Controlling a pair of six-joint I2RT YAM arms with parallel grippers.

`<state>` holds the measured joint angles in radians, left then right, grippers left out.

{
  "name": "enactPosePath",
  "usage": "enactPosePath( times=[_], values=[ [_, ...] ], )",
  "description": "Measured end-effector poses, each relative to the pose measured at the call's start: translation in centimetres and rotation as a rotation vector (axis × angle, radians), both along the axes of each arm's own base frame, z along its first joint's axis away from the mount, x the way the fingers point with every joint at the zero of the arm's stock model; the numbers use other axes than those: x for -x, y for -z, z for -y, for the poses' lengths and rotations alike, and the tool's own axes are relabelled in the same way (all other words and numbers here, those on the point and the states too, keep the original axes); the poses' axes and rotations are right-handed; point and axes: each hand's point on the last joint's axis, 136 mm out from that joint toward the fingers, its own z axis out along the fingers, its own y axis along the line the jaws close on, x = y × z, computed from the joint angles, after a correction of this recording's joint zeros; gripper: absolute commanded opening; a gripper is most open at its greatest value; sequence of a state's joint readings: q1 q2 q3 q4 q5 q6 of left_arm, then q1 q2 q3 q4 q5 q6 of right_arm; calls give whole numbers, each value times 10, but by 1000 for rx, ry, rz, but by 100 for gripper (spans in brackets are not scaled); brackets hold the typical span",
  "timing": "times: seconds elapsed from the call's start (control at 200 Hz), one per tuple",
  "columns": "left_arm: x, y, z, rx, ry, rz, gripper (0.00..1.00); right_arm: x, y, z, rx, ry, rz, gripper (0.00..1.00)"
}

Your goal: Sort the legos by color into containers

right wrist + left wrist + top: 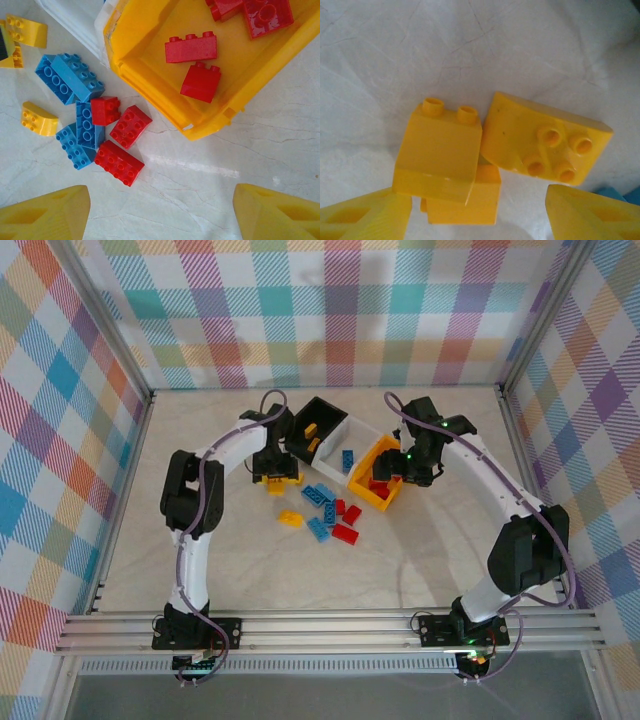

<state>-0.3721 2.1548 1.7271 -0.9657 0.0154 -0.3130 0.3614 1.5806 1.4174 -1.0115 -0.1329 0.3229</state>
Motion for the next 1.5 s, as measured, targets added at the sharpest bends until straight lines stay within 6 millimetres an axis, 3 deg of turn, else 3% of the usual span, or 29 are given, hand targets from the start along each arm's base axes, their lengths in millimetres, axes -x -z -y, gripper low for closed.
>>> enactPosePath(
  times=[0.305,0.61,0.955,1.38,1.5],
  values=[
    [-18,2,-5,-18,5,9,68,0,1,0,3,-13,3,76],
    [-23,2,-14,-23,7,12,62,4,9,0,6,-18,-25,74],
    [-37,2,-60,-34,-84,15,71,5,13,-4,-16,-4,-54,74],
    [-39,2,-64,-18,-61,14,70,7,35,-14,-15,1,-137,74],
    [-39,2,-67,3,-58,9,77,9,35,-17,-17,-6,-140,74]
  ],
)
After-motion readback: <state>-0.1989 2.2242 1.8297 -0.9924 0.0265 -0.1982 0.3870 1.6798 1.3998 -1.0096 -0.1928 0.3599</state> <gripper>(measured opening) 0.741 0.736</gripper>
